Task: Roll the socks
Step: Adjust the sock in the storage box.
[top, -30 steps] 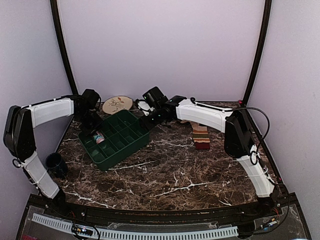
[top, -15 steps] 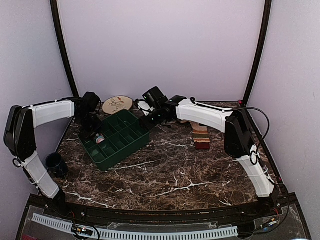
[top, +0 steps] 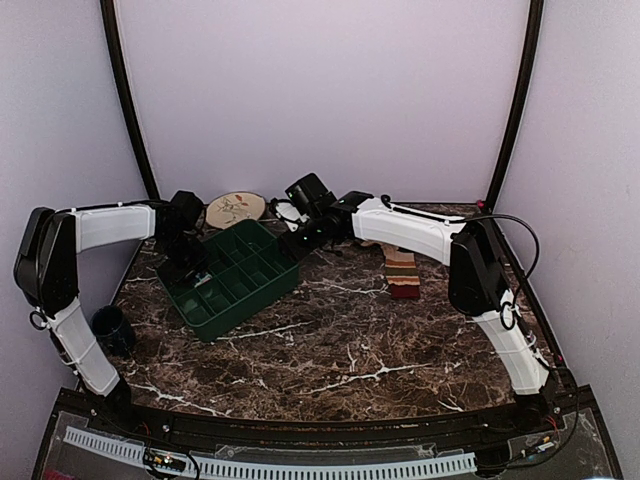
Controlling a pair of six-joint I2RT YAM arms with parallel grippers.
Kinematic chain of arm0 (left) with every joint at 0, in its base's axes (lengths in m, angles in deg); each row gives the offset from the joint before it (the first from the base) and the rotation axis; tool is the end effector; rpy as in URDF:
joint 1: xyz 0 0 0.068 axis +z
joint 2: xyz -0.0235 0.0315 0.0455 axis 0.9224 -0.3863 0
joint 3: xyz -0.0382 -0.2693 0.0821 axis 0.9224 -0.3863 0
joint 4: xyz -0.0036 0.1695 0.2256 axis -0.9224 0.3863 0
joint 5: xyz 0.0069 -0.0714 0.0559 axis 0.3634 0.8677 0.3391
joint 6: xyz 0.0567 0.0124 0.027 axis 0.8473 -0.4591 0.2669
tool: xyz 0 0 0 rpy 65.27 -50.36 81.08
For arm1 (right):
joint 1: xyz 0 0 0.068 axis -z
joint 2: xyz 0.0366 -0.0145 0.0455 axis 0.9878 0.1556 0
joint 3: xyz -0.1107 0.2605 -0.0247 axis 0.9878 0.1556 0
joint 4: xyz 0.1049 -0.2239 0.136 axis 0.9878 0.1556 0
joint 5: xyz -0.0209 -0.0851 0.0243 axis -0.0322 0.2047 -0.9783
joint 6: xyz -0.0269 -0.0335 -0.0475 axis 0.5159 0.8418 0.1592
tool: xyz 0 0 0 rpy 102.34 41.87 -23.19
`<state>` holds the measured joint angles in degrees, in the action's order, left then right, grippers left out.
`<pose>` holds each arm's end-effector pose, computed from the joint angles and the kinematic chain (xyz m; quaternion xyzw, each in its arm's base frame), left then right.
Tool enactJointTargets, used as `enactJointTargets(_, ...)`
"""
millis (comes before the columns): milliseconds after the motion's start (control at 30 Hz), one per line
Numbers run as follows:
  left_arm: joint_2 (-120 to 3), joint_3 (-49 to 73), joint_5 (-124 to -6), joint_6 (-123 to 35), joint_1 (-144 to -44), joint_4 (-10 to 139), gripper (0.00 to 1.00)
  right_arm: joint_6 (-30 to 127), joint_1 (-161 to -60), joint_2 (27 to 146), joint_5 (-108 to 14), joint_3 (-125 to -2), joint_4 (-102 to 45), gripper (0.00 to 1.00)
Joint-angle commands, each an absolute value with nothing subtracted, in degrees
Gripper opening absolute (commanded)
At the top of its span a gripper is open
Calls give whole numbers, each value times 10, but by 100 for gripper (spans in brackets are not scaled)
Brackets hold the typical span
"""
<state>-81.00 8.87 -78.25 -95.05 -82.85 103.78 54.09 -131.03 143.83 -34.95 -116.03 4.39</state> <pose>0.3596 -0.0960 0.1952 -0.3979 0.8929 -0.0992 0.1861 0.3821 0.4485 0.2190 -0.3656 0.8446 0.1324 0.3680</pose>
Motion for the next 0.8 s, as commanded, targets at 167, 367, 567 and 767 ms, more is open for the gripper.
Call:
enactJointTargets(167, -816, 83, -775, -947, -824, 1040, 19, 540, -1307, 1443, -347, -1173, 39, 56)
enactJointTargets(367, -802, 137, -801, -935, -823, 1067, 19, 541, -1308, 1444, -342, -1193, 41, 56)
enactJointTargets(567, -799, 213, -824, -911, -823, 1096, 22, 541, -1307, 1444, -333, -1216, 46, 56)
enactJointTargets(767, -773, 204, -799, -892, -826, 1067, 22, 524, -1296, 1422, -292, -1205, 48, 57)
